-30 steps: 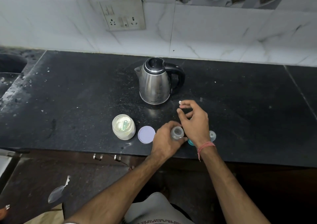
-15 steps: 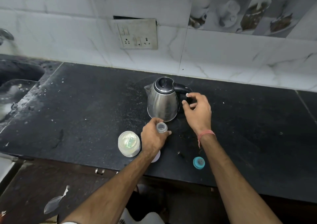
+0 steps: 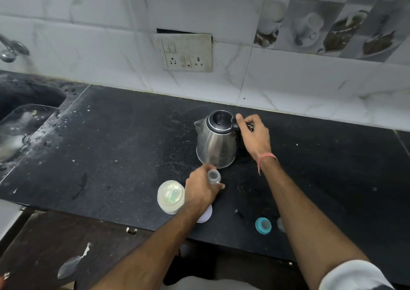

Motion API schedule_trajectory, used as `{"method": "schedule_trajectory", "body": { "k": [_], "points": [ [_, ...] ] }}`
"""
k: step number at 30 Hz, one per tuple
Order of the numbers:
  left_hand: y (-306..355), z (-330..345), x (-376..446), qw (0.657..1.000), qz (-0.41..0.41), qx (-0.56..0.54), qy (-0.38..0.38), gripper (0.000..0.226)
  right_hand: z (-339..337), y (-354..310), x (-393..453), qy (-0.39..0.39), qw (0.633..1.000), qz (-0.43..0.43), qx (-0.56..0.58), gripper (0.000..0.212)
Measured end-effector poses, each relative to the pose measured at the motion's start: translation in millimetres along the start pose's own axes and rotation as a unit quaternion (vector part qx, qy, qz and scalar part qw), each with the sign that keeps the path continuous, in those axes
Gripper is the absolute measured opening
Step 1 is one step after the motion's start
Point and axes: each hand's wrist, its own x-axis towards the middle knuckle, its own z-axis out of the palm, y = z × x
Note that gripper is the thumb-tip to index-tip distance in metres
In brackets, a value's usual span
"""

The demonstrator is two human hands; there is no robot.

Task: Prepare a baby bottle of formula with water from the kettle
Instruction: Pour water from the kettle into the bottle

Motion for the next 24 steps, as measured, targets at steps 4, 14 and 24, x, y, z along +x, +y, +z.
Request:
{"method": "schedule_trajectory", "body": {
  "k": [4, 14, 24],
  "points": [
    [3, -2, 3, 0.999, 0.002, 0.050, -0.013, 0.049, 8, 1, 11, 0.042, 0.999, -0.012, -0.001, 0.062],
    [-4, -7, 14, 0.996, 0.015, 0.079, -0.046, 0.042, 20, 3, 2, 0.216, 0.972, 0.086, 0.048, 0.074],
    [-10, 0, 17, 0.997, 0.020, 0.068, -0.035, 0.045, -47, 35, -35, 0.305, 0.944, 0.098, 0.074, 0.076]
  ]
}}
